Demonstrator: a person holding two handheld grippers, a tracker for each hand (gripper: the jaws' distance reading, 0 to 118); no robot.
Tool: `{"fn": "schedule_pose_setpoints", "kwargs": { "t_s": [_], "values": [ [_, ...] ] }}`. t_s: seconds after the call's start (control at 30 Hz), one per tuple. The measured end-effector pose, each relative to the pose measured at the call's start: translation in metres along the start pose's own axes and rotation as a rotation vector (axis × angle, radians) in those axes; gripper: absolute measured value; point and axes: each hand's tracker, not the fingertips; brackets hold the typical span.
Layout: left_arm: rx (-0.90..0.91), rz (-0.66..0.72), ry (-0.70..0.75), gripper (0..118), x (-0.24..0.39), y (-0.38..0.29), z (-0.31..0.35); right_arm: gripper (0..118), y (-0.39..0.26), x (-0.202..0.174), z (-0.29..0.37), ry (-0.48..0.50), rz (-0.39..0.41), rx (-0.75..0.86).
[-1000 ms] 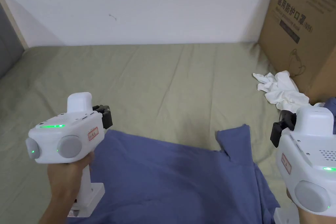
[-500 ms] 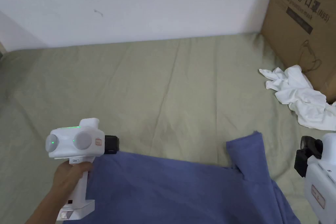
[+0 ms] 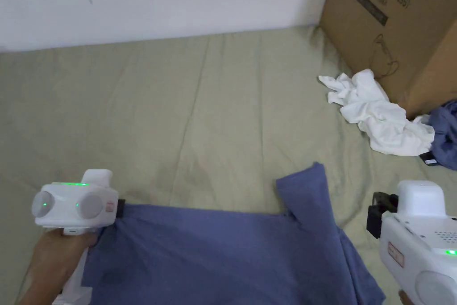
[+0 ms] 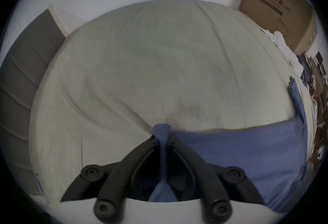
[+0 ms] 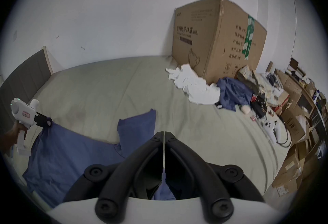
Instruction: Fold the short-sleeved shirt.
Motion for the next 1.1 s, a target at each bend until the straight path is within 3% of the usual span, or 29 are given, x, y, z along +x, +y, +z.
{"fn": "schedule_pose_setpoints", "kwargs": {
  "t_s": [0.07, 0.1, 0.13, 0.2, 0.23, 0.43, 0.5, 0.57, 0.67, 0.73, 0.83, 0.93, 1.1],
  "values": [
    [0.039, 0.007, -0.011, 9, 0.000, -0.005, 0.014, 16, -0.003, 0.004, -0.016, 0.031, -0.026, -0.076],
    [0.077, 0.032, -0.027, 9, -0.002, -0.006, 0.024, 24, -0.006, 0.007, -0.026, 0.045, -0.040, -0.113],
    [0.108, 0.047, -0.034, 9, -0.003, -0.008, 0.035, 38, -0.010, 0.008, -0.035, 0.051, -0.045, -0.147],
    [0.137, 0.056, -0.052, 9, -0.003, -0.014, 0.059, 82, -0.016, 0.012, -0.056, 0.074, -0.064, -0.226],
    [0.149, 0.056, -0.056, 9, -0.004, -0.016, 0.068, 93, -0.021, 0.013, -0.065, 0.074, -0.059, -0.252],
    [0.173, 0.056, -0.060, 9, -0.006, -0.022, 0.094, 98, -0.040, 0.016, -0.105, 0.080, -0.056, -0.387],
    [0.173, 0.058, -0.061, 9, -0.008, -0.023, 0.094, 95, -0.043, 0.013, -0.113, 0.088, -0.045, -0.402],
    [0.171, 0.062, -0.063, 9, -0.006, -0.026, 0.095, 84, -0.047, 0.006, -0.119, 0.100, -0.017, -0.425],
    [0.168, 0.067, -0.064, 9, -0.005, -0.028, 0.095, 46, -0.055, 0.000, -0.125, 0.138, -0.018, -0.460],
    [0.172, 0.069, -0.066, 9, -0.005, -0.030, 0.097, 13, -0.056, -0.006, -0.116, 0.148, -0.001, -0.420],
    [0.181, 0.073, -0.070, 9, -0.005, -0.034, 0.105, 11, -0.052, -0.016, -0.103, 0.148, 0.074, -0.377],
    [0.201, 0.085, -0.071, 9, -0.009, -0.040, 0.116, 10, -0.041, -0.013, -0.080, 0.166, 0.035, -0.293],
    [0.266, 0.128, -0.079, 9, -0.022, -0.048, 0.148, 10, -0.005, -0.008, -0.025, 0.207, 0.061, -0.124]
  ]
}}
